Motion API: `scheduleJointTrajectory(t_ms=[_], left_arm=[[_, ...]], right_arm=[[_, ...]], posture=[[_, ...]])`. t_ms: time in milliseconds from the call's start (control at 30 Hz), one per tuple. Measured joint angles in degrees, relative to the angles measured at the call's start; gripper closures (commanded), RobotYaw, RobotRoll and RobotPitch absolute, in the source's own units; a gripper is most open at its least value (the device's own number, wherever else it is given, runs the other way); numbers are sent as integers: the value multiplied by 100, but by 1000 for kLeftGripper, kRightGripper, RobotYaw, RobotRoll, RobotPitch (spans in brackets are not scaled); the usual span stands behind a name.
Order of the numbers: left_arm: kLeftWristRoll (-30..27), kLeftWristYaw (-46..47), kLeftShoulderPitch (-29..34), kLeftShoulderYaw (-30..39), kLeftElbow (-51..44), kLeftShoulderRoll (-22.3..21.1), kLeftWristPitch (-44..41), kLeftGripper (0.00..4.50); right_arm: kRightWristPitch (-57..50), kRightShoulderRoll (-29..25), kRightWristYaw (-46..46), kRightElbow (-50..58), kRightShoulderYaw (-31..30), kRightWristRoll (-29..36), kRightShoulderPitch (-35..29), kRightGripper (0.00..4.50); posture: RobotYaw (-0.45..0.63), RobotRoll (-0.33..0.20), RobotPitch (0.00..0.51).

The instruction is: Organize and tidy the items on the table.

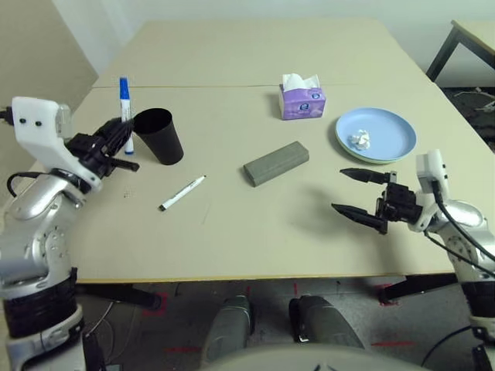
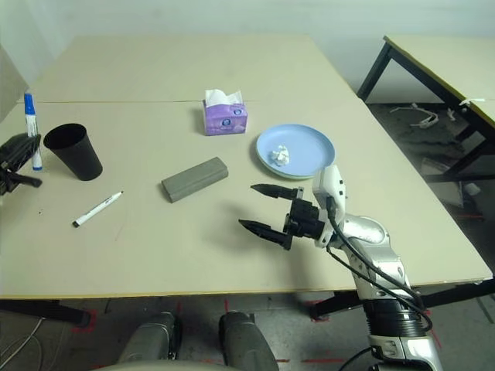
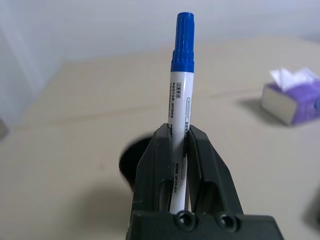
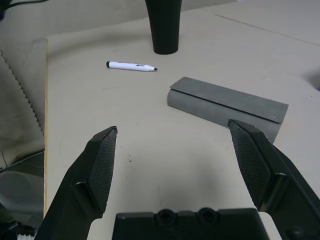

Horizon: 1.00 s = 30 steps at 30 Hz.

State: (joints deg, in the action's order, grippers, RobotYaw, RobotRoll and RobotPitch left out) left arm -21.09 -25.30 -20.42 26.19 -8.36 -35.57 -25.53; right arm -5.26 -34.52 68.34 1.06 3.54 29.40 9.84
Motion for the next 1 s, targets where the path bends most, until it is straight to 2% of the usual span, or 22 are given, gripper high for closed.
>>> scheduleJointTrajectory(t_ms=[200, 500, 700, 1000], left_arm=[[425, -57, -944, -397, 1516, -85, 997, 4231], [715, -224, -1427, -649, 3088, -150, 2137, 4231], [767, -221, -1442, -693, 3618, -48, 2607, 4231], [732, -65, -1185, -690, 3598, 199, 2761, 4231]], right_arm=[[61, -27, 0, 77, 16, -34, -158, 0], [74, -155, -58, 290, 57, -32, -388, 0], [75, -206, -75, 306, 157, -27, -416, 0], [74, -238, -70, 314, 181, -24, -382, 0]], posture=[[-87, 0, 102], [-105, 0, 98], [-107, 0, 98], [-100, 0, 102]])
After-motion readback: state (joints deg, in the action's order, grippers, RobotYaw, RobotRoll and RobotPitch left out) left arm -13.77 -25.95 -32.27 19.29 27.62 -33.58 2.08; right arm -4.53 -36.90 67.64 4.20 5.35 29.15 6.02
